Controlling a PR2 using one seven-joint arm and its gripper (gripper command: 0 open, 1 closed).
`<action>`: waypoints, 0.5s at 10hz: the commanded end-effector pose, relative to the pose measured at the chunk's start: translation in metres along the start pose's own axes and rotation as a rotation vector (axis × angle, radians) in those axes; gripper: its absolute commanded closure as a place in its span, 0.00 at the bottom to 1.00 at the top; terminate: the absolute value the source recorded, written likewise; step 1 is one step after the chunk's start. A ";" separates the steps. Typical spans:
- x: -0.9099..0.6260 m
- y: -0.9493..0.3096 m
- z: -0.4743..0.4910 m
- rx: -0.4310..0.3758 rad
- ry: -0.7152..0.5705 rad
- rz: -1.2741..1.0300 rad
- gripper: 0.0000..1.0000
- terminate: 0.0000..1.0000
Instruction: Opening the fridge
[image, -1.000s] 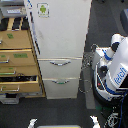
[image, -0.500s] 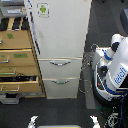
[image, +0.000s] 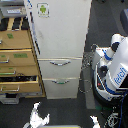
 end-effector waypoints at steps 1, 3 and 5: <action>0.104 0.065 0.067 0.126 -0.107 0.121 0.00 0.00; 0.131 0.090 0.100 0.197 -0.088 0.160 0.00 0.00; 0.155 0.109 0.125 0.252 -0.072 0.198 0.00 0.00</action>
